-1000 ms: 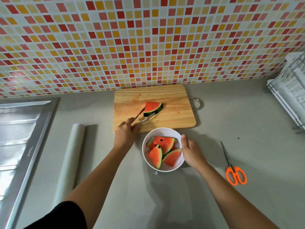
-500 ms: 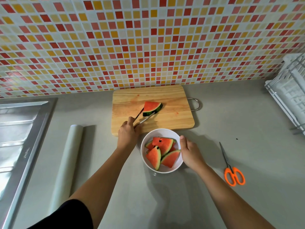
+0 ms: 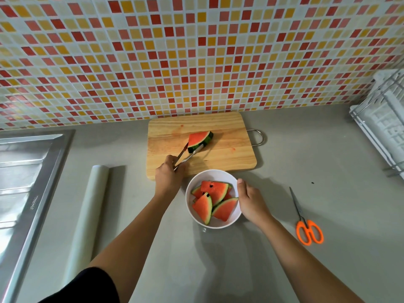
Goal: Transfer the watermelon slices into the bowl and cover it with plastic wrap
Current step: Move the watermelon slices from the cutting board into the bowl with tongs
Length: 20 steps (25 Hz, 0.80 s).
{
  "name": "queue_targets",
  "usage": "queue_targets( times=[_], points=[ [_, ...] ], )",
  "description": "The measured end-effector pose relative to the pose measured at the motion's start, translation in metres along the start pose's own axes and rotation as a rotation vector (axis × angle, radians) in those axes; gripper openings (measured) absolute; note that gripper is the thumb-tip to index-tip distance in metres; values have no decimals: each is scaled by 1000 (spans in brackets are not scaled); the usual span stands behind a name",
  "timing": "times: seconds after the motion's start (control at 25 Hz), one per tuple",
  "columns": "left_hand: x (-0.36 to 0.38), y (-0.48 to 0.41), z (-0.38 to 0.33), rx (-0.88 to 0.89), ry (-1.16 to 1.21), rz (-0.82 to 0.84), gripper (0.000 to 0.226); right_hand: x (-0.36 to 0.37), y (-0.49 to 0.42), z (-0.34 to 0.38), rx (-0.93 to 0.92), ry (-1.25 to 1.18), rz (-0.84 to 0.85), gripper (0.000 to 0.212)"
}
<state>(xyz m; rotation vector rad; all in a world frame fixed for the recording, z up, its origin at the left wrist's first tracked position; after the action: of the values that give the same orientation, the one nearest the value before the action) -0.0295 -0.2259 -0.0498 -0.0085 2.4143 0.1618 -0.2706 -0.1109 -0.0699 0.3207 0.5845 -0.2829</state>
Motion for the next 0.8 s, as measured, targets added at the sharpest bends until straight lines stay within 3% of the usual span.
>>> queue_targets(
  times=[0.28,0.48,0.6,0.8],
  points=[
    [1,14,25,-336,591,163,25,0,1,-1,25,4,11,48],
    [-22,54,21,-266,690,335,16,0,2,-1,42,-18,8,48],
    [-37,82,13,-136,604,406,19,0,3,-1,44,-21,13,48],
    [-48,105,-10,264,-25,310,15,1,3,-3,83,-55,39,48]
  ],
)
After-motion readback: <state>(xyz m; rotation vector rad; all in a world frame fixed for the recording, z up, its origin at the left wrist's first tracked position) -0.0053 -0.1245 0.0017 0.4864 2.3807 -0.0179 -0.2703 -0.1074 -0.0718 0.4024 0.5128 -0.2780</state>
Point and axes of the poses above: each hand's wrist, its own y-axis away from the middle knuckle, its own x-axis out of the palm, z = x × y, the point moved 10 cm from there along -y, towards the middle knuckle
